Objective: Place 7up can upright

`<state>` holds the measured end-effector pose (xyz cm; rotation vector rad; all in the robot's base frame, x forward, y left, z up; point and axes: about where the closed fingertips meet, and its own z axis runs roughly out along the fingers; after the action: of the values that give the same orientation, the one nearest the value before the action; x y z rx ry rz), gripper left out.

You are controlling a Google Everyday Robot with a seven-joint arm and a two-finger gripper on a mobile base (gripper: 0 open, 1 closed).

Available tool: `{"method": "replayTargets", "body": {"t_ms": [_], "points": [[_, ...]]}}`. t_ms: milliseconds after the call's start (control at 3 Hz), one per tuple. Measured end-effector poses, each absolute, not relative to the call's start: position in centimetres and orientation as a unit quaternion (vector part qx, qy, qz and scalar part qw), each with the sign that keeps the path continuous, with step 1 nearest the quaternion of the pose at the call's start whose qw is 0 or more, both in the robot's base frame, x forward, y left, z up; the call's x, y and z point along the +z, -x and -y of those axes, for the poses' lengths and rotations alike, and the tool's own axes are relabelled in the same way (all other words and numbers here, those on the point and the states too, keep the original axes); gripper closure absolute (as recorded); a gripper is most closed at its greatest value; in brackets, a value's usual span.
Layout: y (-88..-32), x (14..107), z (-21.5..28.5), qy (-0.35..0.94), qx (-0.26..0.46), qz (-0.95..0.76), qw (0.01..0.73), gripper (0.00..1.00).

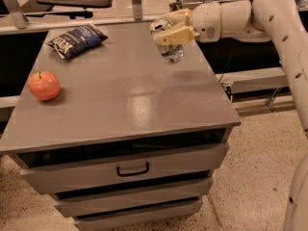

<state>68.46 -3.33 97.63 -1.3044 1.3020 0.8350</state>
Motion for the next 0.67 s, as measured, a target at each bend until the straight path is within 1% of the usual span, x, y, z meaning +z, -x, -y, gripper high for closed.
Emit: {"method": "replayTargets", "body": {"t_ms": [667], "points": [[-67.7,95.4,3.6,0.481,0.453,-0.502,0.558,1.00]]}}
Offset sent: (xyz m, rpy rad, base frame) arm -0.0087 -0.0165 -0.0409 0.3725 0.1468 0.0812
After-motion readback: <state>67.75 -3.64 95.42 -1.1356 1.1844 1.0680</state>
